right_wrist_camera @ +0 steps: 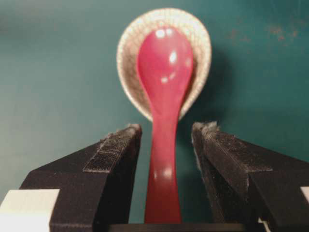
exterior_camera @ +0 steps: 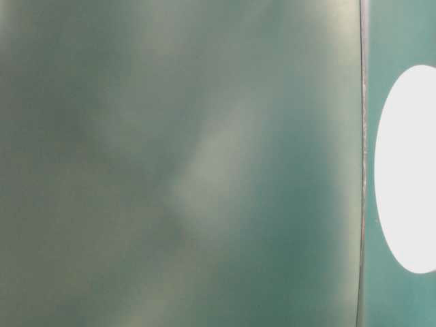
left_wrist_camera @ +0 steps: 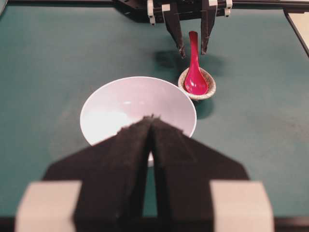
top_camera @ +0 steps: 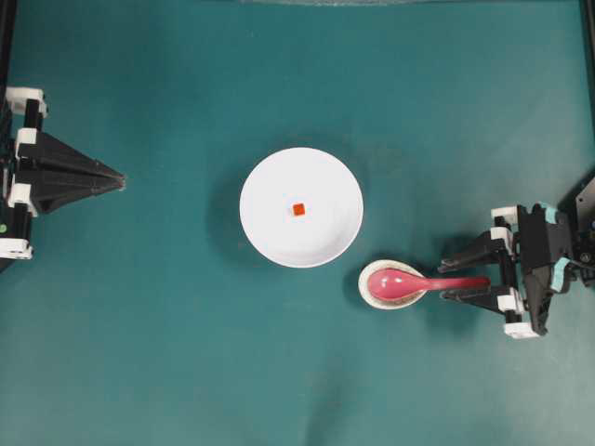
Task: Grip the spoon and scoop the red block from the bowl with right arm.
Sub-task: 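Lower the right gripper around the pink spoon handle and close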
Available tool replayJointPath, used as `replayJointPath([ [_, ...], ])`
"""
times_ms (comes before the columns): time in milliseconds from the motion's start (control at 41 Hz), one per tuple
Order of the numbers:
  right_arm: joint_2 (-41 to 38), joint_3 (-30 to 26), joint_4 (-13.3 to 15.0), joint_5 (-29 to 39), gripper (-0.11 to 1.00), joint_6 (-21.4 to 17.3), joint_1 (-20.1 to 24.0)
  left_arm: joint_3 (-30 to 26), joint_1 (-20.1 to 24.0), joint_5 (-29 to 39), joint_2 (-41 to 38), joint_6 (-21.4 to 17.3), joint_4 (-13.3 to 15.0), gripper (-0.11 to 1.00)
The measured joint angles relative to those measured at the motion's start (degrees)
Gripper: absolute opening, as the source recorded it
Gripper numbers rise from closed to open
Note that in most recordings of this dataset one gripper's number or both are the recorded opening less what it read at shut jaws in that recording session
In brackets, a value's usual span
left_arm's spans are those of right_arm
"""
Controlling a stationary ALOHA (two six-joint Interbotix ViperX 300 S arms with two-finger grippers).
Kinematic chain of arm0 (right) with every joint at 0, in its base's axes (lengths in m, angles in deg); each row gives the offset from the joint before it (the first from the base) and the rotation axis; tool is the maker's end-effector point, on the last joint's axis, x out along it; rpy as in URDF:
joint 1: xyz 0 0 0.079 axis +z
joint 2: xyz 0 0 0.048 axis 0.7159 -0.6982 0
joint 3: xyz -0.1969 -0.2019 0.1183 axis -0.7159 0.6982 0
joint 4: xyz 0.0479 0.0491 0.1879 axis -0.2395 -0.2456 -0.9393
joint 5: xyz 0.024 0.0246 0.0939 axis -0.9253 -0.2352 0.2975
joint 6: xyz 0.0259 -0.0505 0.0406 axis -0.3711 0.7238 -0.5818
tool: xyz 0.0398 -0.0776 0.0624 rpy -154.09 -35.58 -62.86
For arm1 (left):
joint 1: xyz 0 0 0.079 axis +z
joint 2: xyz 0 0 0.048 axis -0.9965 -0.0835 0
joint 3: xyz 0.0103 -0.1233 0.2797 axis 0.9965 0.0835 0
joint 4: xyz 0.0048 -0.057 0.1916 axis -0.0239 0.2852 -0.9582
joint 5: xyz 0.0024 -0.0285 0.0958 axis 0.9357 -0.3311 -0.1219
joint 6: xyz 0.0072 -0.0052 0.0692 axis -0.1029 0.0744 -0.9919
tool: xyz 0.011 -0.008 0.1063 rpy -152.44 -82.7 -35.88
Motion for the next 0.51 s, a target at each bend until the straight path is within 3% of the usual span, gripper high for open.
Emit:
replayJointPath([
  [512, 0.0, -0.18, -0.62, 0.35, 0.52, 0.44, 0.09, 0.0, -0.09, 0.53, 0.0, 0.0, -0.09, 0.0],
])
